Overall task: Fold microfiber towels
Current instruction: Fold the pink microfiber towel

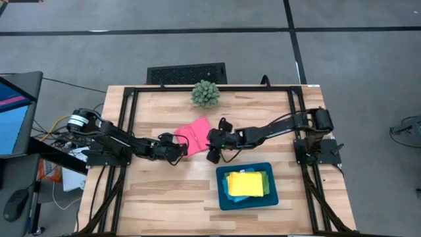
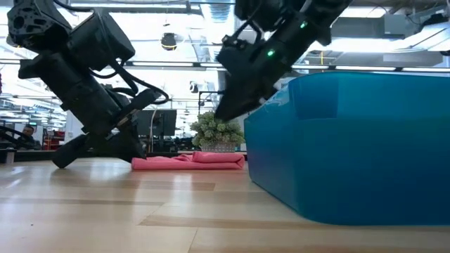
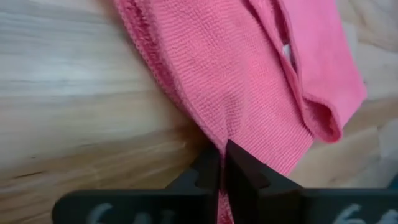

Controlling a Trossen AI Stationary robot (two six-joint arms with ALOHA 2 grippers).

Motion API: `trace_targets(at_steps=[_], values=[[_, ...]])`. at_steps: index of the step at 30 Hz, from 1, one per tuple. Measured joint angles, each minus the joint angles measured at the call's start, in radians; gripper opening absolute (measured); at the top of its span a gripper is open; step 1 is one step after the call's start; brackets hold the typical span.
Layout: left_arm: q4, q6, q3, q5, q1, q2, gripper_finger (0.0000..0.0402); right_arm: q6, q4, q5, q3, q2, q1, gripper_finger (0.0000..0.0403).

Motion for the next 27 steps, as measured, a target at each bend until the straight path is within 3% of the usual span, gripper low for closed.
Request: trace_targets(at_steps=[5,11,18,27], values=[[-0.004,0.016,-0.004,0.041,-0.027,-0.024,0.0003,0.002,0.144,-0.026,0.000,0.108,0.000,0.0182],[-0.128,-0.016,-0.005,0.040,-0.050,-0.146,0.0001,0.002,0.195,-0.030,0.000,0.179,0.000,0.0182],[-0.226,-0.031,-0.003,0.020,-0.063,-0.294,0.0001,0.009,0.319,-0.031,0.000,0.184,0.006,0.0182],[-0.244,-0.056,-0.003,0.105,-0.075,-0.338,0.0000,0.010,0.386,-0.061,0.001,0.184,0.007,0.0182]])
